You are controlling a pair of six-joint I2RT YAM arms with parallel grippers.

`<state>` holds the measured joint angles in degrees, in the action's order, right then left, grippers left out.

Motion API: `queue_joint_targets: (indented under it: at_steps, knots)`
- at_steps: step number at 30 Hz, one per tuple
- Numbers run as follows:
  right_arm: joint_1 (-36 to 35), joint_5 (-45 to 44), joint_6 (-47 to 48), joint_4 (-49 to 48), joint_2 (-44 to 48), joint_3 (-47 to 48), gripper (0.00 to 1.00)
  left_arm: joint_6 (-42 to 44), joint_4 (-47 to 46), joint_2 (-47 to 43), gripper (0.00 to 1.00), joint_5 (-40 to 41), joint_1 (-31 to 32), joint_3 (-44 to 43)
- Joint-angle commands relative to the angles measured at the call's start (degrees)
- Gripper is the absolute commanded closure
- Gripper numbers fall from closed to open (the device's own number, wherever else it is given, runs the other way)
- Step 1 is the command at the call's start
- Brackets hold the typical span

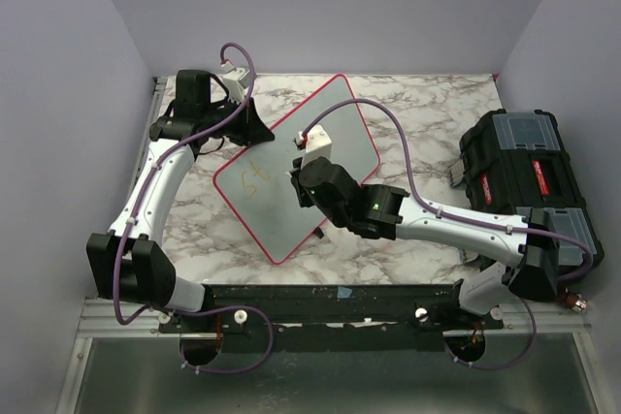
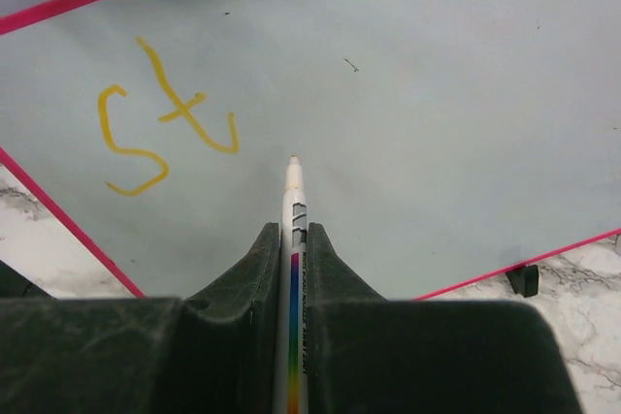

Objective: Write a sentence on the whiteboard

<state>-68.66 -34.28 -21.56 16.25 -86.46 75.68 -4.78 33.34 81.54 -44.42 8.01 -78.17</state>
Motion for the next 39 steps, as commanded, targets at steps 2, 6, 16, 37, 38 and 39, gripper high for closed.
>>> queue_joint_targets:
  at_steps: [2,6,16,37,38,39]
  knots:
    - [0.02,-0.53,1.46,-2.30,1.46,-0.01,0.99,2.63,1.99,-1.21,1.00,-0.40,1.39,0.91]
    - [0.02,0.60,3.07,-3.77,2.25,-0.57,0.99,2.67,2.16,-1.38,1.00,-0.05,1.48,0.92]
    - [-0.02,0.77,6.83,-5.16,3.01,-1.10,0.99,2.84,3.77,-0.56,1.00,1.21,1.66,-0.69]
    - [0.00,3.38,9.09,-6.23,7.52,-4.85,0.99,1.79,2.25,-2.56,1.00,3.10,1.67,0.77]
    - [-0.02,3.50,9.17,-6.15,7.65,-4.84,0.99,1.66,1.94,-2.80,1.00,3.12,1.66,0.76]
    - [0.01,3.51,9.17,-6.07,7.63,-4.75,0.99,1.62,1.67,-2.91,1.00,3.11,1.66,0.68]
